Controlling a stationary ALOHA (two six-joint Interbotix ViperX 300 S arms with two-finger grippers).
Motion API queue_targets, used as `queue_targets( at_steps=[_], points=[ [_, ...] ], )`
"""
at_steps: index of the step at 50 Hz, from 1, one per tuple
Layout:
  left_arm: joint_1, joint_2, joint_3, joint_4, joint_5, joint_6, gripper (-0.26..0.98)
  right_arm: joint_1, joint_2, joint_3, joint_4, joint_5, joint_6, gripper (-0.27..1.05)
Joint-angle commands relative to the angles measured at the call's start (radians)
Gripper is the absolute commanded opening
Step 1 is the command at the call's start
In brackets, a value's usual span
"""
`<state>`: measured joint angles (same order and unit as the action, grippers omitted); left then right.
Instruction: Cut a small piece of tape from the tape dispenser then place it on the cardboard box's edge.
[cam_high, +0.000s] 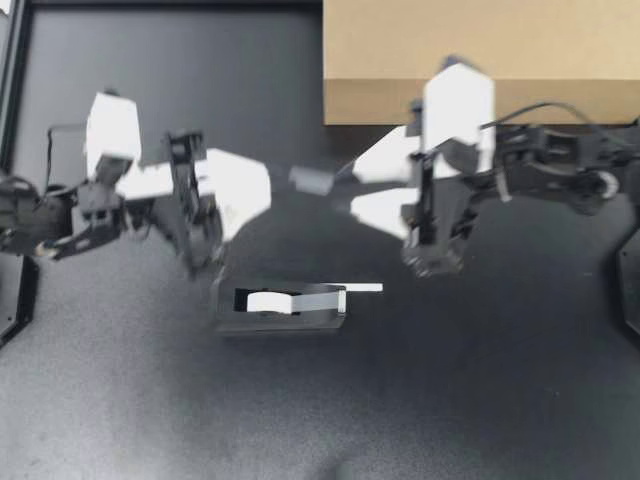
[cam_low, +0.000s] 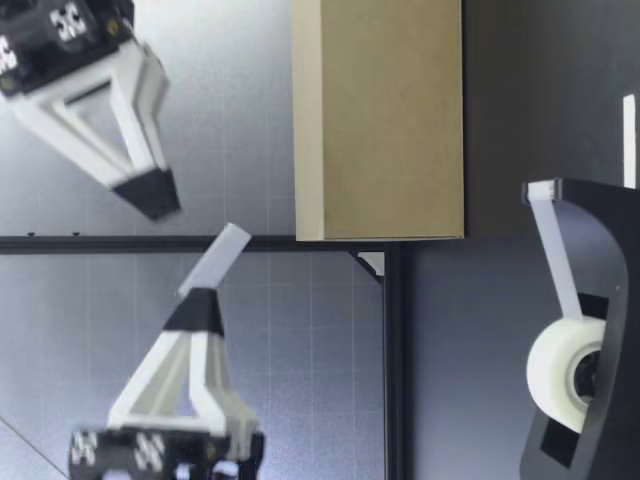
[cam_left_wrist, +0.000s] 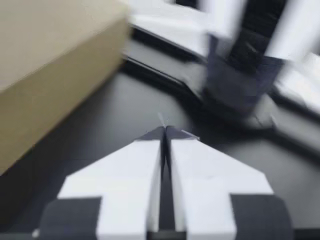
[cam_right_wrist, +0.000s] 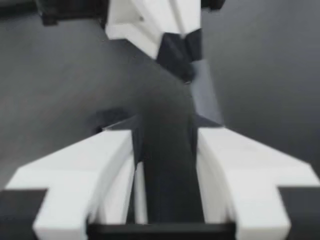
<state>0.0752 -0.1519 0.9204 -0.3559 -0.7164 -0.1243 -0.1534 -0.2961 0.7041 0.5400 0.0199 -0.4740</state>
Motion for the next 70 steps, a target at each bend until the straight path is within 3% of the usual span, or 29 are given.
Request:
queue_targets(
  at_steps=[1, 12, 21, 41, 70],
  points=[
    [0.043, 0.014, -0.048, -0.067, -0.029, -0.066, -0.09, -0.028, -0.058, 0.041, 0.0, -0.11, -0.002, 0.42],
    [0.15, 0.124, -0.138, -0.091, -0.044, -0.304, -0.09, -0.1, -0.077, 0.143, 0.0, -0.336, -0.003, 0.38],
    [0.206, 0.227, -0.198, -0.091, -0.044, -0.436, -0.09, -0.143, -0.026, 0.152, 0.0, -0.416, -0.011, 0.23],
    [0.259, 0.304, -0.239, -0.089, -0.041, -0.54, -0.09, -0.207, 0.112, 0.118, -0.002, -0.518, -0.023, -0.08],
    [0.275, 0.345, -0.238, -0.097, -0.038, -0.548, -0.09, -0.235, 0.279, 0.017, -0.043, -0.46, -0.028, -0.1]
  ],
)
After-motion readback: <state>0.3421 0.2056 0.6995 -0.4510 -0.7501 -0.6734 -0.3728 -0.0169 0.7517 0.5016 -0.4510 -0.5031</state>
